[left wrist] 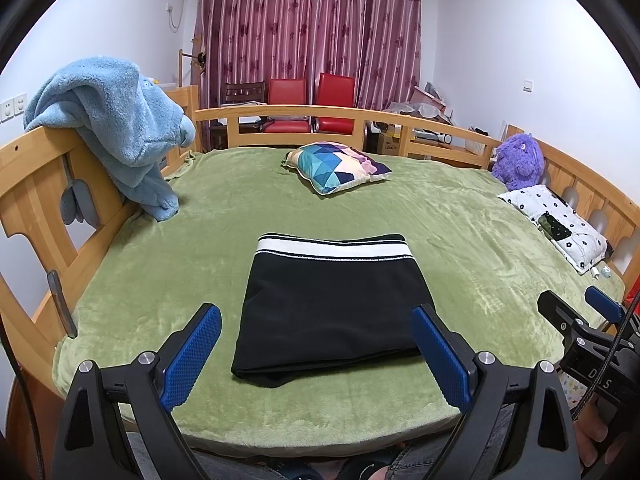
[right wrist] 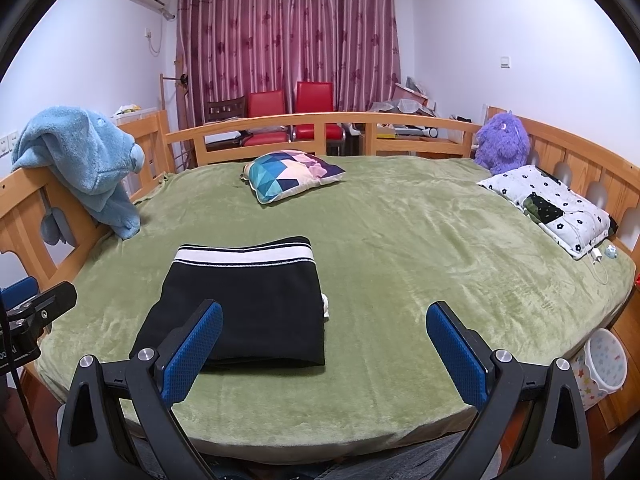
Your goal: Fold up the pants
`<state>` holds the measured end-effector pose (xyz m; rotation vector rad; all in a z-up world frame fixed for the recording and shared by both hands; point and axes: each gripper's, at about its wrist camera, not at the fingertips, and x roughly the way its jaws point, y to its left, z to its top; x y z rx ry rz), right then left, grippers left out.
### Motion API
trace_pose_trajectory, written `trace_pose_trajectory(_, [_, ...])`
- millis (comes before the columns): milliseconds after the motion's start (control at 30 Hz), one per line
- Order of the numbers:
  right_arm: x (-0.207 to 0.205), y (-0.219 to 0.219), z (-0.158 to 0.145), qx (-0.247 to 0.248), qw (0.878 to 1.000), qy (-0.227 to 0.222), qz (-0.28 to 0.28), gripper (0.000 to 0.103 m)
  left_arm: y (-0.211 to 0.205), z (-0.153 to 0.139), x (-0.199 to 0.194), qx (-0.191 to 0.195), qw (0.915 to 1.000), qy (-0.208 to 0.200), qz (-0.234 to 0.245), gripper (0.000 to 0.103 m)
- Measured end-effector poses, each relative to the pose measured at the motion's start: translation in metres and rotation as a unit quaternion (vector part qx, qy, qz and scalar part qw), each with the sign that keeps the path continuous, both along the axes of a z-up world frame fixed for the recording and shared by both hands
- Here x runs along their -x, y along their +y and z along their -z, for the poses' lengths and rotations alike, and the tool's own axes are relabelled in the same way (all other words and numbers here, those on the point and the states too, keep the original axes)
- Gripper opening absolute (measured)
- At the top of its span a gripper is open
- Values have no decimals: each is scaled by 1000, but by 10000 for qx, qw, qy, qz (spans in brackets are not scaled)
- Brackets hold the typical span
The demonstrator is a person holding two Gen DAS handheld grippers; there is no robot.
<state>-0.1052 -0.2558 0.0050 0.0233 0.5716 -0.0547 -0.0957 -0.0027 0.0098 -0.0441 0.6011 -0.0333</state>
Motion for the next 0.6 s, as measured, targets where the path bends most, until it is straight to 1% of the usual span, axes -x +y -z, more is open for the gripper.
trace_pose_trajectory(300, [-1, 7, -2, 3, 10000, -18, -7, 100, 0, -4, 2, 8, 10000, -34, -34, 96])
trace_pose_trajectory(600, [-5, 19, -2, 4, 10000, 3, -72, 100, 0, -4, -1, -9, 9998, -77, -185, 96])
